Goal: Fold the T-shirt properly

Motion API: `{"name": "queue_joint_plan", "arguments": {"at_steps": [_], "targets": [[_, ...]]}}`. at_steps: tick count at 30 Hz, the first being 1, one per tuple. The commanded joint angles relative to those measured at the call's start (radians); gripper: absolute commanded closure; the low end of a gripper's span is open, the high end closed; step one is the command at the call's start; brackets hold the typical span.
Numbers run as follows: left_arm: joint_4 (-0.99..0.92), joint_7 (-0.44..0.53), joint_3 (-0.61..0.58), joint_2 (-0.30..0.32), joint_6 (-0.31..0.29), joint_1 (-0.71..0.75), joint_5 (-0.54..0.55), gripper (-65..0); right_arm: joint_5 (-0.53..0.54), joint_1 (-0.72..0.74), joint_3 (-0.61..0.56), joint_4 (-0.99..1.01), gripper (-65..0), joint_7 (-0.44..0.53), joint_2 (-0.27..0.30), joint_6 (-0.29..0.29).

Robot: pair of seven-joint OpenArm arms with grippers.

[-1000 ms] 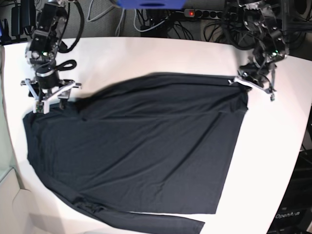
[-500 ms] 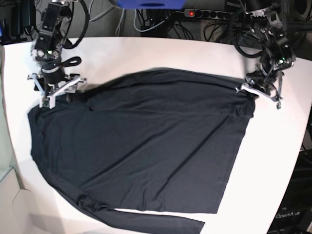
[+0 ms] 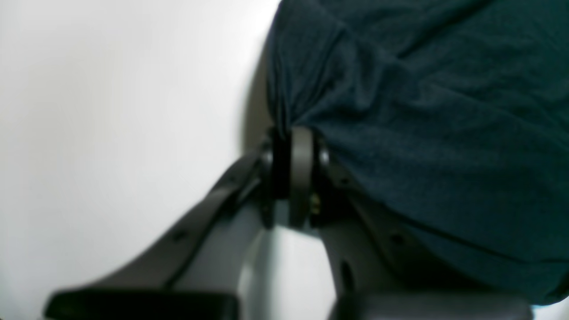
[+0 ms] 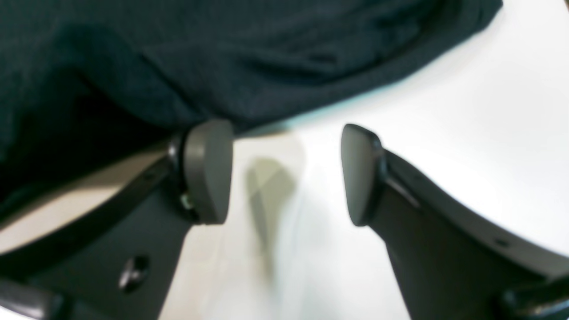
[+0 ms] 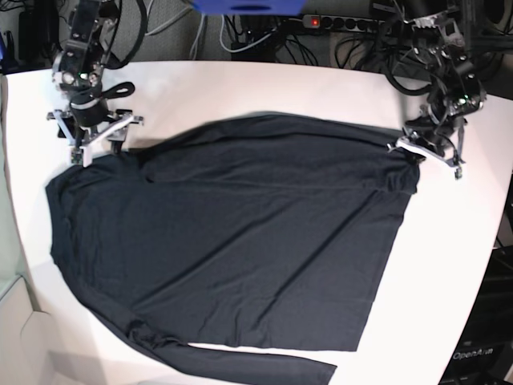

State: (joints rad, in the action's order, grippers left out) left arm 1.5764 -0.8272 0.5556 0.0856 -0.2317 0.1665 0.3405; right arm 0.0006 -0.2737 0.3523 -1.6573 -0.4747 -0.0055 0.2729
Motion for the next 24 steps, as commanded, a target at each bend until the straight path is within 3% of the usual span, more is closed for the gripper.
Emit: {"name": "queue_joint_plan", "arguments": {"at_steps": [1, 10, 18, 24], "targets": [[0.015, 0.018, 0.004, 0.012, -0.002, -0.011, 0.006, 0.0, 0.005, 0.009, 0.001, -0.014, -38.5, 0.027, 0.005, 0.006], [0.015, 0.018, 0.005, 0.012, -0.002, -0.009, 0.006, 0.0, 0.006, 0.015, 0.004, -0.011, -38.5, 0.027, -0.02, 0.006], [0.015, 0.016, 0.007, 0.012, -0.002, -0.005, 0.006, 0.0, 0.006, 0.032, 0.006, -0.01, -38.5, 0.027, -0.075, 0.006], [0.017, 0.016, 0.008, 0.018, -0.002, -0.002, 0.004, 0.0, 0.006, 0.063, 0.008, 0.032, -38.5, 0.026, -0.078, 0.006]]}}
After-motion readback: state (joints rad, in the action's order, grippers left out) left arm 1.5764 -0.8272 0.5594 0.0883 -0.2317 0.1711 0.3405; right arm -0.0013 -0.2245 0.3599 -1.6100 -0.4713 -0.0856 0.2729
